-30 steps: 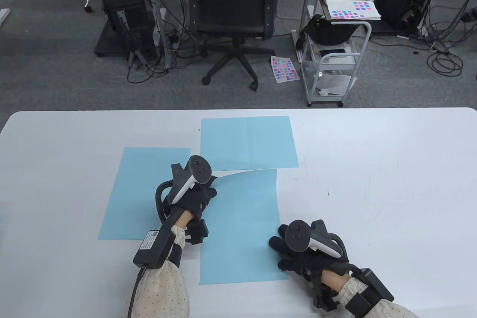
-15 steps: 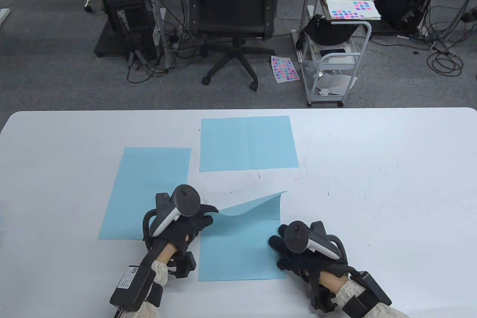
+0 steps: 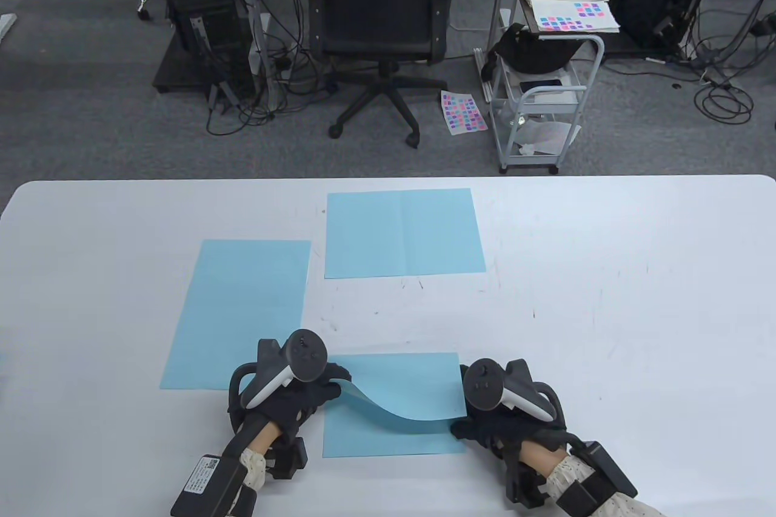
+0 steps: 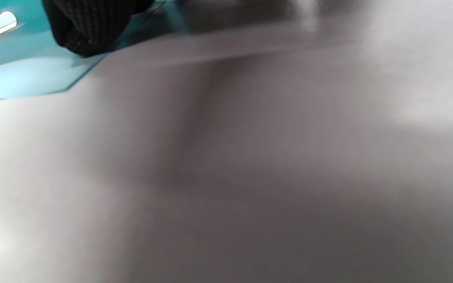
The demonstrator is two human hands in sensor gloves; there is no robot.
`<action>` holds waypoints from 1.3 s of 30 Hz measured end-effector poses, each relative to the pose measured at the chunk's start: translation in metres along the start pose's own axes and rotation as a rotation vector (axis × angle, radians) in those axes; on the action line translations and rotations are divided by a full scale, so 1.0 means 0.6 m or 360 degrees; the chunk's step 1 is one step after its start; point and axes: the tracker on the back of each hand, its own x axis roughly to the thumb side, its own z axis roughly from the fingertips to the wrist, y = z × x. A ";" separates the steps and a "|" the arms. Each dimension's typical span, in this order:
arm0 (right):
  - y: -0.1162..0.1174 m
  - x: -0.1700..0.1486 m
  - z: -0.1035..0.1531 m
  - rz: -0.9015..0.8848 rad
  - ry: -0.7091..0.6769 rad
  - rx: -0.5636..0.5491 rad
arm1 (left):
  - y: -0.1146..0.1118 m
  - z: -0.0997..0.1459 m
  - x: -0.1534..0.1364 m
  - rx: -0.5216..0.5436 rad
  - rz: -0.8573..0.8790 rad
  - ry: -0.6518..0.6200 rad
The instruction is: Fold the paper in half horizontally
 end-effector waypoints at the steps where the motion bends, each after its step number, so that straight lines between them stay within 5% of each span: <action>1: 0.000 0.000 0.000 0.0000 0.0000 0.0000 | -0.002 0.001 -0.001 -0.0007 -0.0004 -0.0006; 18: 0.000 0.000 0.000 -0.0001 0.0000 0.0001 | -0.040 0.020 0.022 -0.0003 -0.0405 -0.0132; 39: 0.000 -0.002 0.001 -0.0005 -0.0002 0.0001 | -0.065 0.017 0.041 -0.0030 -0.0670 -0.0022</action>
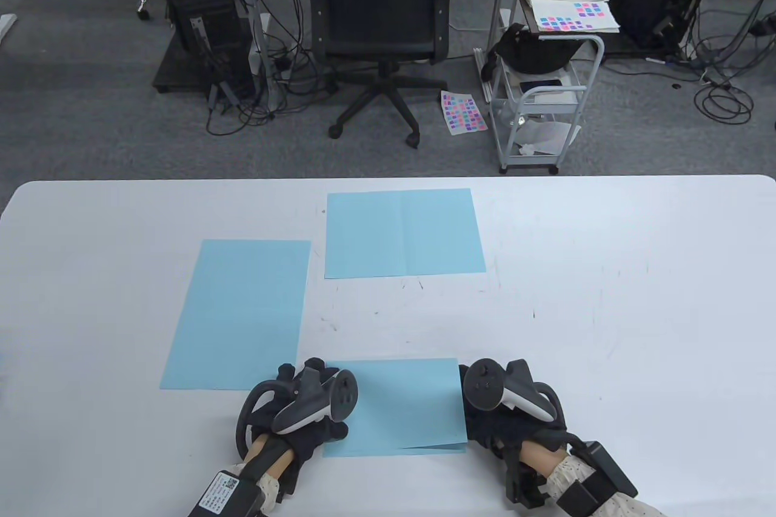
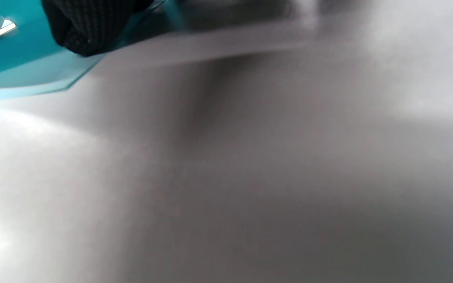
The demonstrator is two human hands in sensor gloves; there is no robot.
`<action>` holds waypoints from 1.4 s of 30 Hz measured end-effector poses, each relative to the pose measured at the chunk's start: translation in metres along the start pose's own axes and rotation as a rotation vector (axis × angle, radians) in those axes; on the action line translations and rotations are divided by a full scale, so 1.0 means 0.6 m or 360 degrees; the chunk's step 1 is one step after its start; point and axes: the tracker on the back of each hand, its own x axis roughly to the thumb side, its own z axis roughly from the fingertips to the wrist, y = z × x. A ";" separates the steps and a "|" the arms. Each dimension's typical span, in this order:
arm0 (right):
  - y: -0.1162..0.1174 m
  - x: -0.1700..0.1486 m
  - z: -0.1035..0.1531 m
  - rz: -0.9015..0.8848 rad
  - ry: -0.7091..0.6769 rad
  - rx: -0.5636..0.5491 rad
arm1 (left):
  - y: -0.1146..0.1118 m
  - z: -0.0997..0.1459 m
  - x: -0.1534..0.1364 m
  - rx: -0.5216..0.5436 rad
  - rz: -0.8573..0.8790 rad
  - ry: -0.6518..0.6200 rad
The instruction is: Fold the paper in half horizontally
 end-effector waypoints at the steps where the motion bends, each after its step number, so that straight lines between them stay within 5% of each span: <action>1: 0.000 0.000 0.000 0.0000 0.0000 0.0000 | -0.003 -0.002 -0.003 -0.0033 0.0002 -0.0002; 19: 0.000 -0.001 0.001 -0.0009 -0.0001 0.0009 | -0.011 -0.005 -0.017 -0.0164 0.0041 -0.0028; 29: -0.085 -0.006 0.019 -0.0044 0.0147 -0.0180 | -0.012 -0.003 -0.016 -0.0159 0.0041 -0.0035; 35: -0.134 0.059 0.016 -0.0060 0.0040 -0.0354 | -0.013 -0.003 -0.014 -0.0170 0.0066 -0.0034; 42: -0.097 0.162 -0.026 0.0062 -0.0230 -0.0293 | -0.014 -0.003 -0.013 -0.0173 0.0091 -0.0049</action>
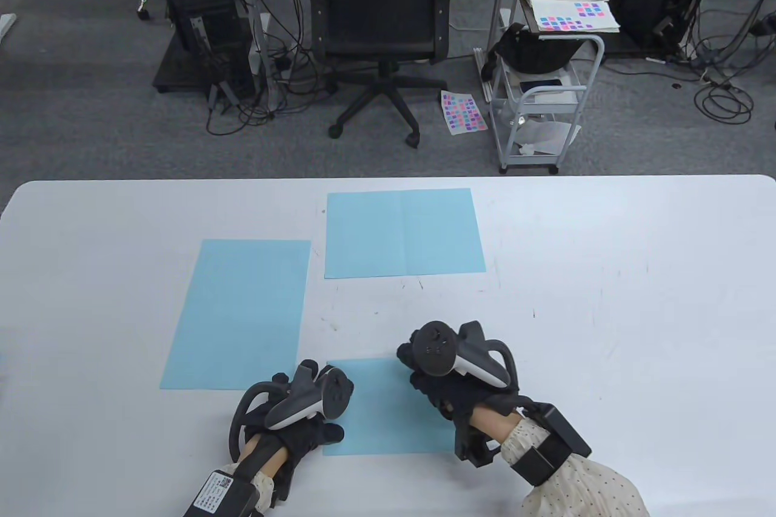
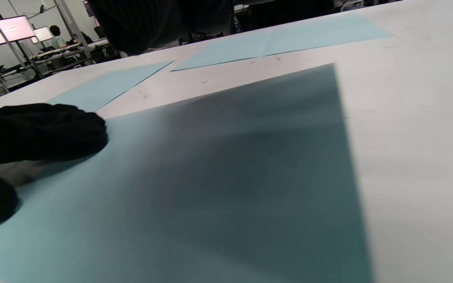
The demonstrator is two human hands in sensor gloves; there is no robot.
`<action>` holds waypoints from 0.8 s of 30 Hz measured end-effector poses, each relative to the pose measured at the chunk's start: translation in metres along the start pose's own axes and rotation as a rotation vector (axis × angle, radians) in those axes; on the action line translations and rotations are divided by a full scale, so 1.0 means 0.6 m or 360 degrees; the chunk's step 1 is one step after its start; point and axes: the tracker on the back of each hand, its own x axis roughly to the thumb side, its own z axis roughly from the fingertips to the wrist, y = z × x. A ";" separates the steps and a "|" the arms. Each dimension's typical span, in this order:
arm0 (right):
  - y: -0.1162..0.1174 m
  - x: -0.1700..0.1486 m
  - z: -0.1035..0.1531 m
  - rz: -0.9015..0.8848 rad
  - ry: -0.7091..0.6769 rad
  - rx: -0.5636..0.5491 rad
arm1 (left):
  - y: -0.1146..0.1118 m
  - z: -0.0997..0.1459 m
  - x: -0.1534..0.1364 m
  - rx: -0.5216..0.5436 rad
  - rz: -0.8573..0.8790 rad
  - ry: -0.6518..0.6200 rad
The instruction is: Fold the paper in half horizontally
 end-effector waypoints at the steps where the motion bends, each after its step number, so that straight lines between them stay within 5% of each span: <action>1: 0.006 0.007 -0.004 0.0007 -0.0014 0.0010 | 0.000 0.000 0.000 -0.0001 0.0003 -0.0001; 10: 0.082 0.043 -0.036 0.0234 -0.0076 0.0164 | 0.001 0.001 0.003 0.0017 -0.0010 -0.0003; 24: 0.089 0.029 -0.047 0.0225 0.0008 0.0221 | 0.003 0.001 0.005 0.0018 -0.0011 -0.0002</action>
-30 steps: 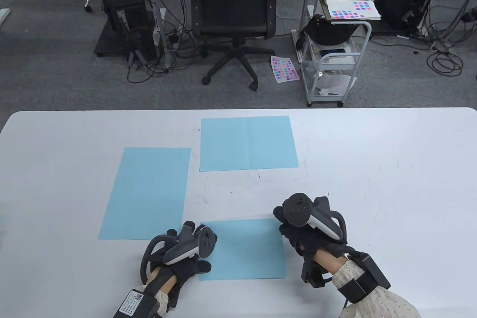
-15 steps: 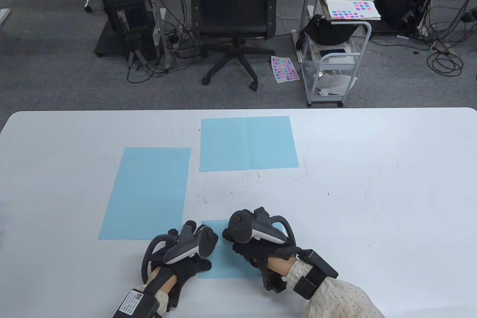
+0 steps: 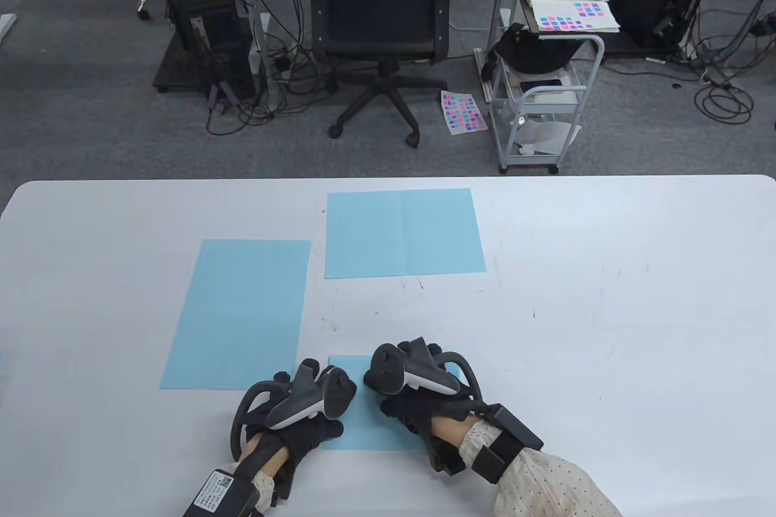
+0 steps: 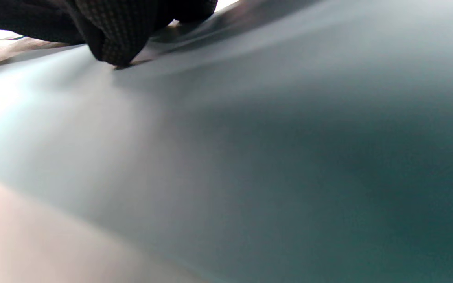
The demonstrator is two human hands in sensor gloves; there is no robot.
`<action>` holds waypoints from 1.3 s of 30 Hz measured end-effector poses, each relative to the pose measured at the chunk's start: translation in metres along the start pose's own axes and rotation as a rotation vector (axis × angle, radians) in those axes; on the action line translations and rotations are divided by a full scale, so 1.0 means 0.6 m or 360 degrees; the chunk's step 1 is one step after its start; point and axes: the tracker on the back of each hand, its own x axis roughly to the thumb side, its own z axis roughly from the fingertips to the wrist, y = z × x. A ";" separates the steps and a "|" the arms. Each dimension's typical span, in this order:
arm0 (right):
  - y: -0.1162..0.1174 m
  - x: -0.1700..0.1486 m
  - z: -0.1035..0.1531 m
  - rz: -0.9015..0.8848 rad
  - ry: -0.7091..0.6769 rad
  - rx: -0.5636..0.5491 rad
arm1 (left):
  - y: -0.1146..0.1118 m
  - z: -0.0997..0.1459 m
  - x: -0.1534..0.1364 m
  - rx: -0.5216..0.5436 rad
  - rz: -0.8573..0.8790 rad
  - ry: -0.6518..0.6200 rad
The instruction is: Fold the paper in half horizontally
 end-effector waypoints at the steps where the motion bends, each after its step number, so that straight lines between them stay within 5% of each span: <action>1: 0.000 -0.001 0.000 0.0005 0.0005 0.0000 | 0.000 0.000 0.000 0.0000 0.0000 0.0001; 39: 0.001 -0.114 0.042 -0.0122 0.0250 0.0017 | 0.001 0.003 -0.005 -0.0021 0.0012 0.0025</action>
